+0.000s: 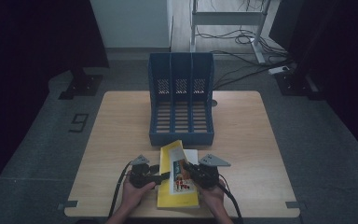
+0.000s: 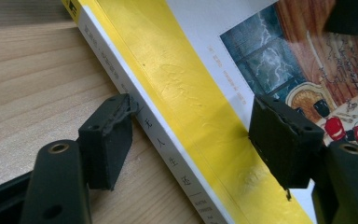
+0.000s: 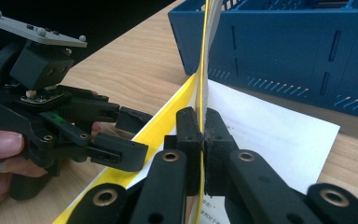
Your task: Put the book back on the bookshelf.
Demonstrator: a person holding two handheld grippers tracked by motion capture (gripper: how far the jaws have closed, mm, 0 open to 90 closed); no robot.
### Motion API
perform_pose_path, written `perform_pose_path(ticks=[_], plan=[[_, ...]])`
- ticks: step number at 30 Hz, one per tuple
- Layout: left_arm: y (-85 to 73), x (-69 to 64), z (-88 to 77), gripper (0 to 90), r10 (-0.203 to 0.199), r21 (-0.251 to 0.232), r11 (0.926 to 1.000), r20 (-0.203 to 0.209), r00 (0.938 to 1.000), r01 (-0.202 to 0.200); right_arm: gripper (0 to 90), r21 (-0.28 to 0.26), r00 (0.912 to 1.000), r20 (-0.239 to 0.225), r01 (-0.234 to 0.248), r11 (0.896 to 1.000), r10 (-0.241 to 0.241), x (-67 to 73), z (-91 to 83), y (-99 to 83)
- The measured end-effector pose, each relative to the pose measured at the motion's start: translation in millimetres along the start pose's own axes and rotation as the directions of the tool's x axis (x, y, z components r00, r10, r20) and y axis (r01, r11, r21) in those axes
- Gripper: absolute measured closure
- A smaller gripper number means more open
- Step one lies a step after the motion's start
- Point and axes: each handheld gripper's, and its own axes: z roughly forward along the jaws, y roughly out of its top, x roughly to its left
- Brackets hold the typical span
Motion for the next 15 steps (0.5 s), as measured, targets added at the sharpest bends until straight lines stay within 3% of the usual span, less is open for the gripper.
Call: perform_pose_path(ticks=[15], plan=[[0.6,3.6,2.2,23.6,-0.036,0.006,0.9993,0.059,0.9976,0.036,86.9,-0.020,0.9998,0.000,0.022,1.000,-0.022,3.2,-4.1,2.6]])
